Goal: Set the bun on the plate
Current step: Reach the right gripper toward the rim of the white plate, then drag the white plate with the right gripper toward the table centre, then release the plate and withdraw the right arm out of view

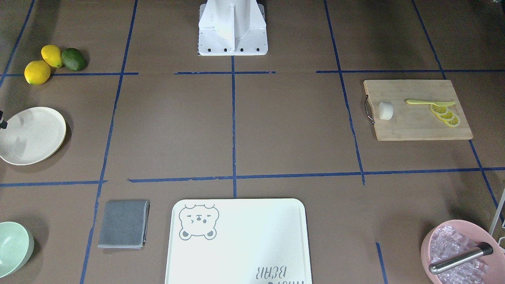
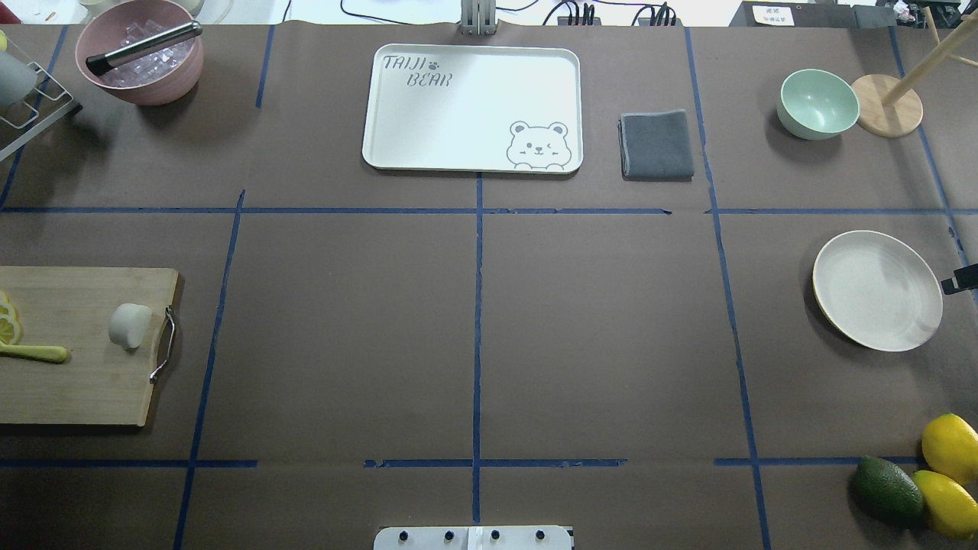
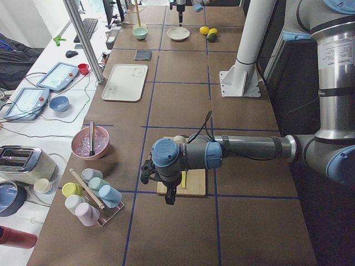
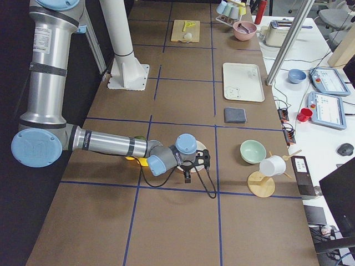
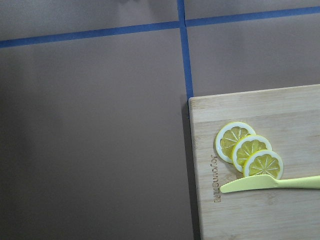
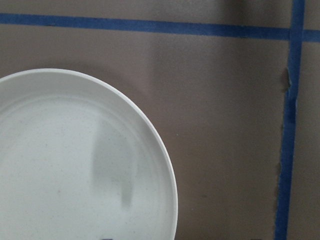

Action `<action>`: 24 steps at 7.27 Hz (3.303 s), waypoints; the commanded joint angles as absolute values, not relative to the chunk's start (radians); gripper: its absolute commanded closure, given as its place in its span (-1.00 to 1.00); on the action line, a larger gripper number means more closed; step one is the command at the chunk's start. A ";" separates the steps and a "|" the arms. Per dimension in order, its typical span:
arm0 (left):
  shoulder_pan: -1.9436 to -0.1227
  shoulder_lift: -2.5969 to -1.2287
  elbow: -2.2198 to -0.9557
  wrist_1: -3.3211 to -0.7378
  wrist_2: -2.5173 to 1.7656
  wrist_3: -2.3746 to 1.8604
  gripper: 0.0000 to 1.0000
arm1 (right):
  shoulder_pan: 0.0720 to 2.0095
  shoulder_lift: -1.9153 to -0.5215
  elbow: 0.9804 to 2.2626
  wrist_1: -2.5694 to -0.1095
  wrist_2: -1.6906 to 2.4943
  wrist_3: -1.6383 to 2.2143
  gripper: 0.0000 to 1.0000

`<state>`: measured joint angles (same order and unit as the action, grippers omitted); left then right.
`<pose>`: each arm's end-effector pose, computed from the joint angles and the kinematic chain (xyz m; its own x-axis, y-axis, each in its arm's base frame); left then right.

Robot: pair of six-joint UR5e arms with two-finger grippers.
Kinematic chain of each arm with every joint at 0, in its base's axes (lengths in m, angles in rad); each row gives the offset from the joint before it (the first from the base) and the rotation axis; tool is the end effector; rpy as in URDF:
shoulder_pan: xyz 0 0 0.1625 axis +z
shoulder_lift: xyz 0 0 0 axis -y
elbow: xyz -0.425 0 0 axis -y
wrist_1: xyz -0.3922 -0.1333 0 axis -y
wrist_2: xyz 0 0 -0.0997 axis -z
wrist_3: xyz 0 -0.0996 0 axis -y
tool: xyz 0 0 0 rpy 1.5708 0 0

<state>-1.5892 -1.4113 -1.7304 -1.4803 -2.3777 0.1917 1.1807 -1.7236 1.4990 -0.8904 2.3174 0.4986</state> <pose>-0.0691 -0.4166 0.6597 0.6813 0.1132 -0.7232 -0.1136 0.9924 0.0484 -0.1064 -0.4313 0.6917 0.6596 -0.0908 0.7461 0.0296 0.9950 0.0950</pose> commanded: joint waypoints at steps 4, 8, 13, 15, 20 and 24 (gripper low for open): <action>-1.589 -1.411 -1.727 -1.480 -2.378 0.192 -1.00 | 1.147 -1.694 1.457 -0.890 2.313 0.500 0.72; -1.588 -1.411 -1.729 -1.480 -2.379 0.192 -1.00 | 1.149 -1.594 1.492 -0.888 2.359 0.505 1.00; -1.589 -1.411 -1.730 -1.482 -2.381 0.192 -1.00 | 0.889 -1.234 1.552 -0.888 2.393 0.852 0.90; -1.588 -1.411 -1.730 -1.482 -2.382 0.192 -1.00 | 0.725 -1.114 1.545 -0.902 2.218 1.029 0.89; -1.577 -1.413 -1.732 -1.482 -2.385 0.192 -1.00 | 0.532 -1.020 1.532 -1.009 1.924 1.196 0.21; -1.577 -1.413 -1.730 -1.482 -2.385 0.192 -1.00 | 0.638 -1.025 1.604 -1.215 2.027 1.217 -0.99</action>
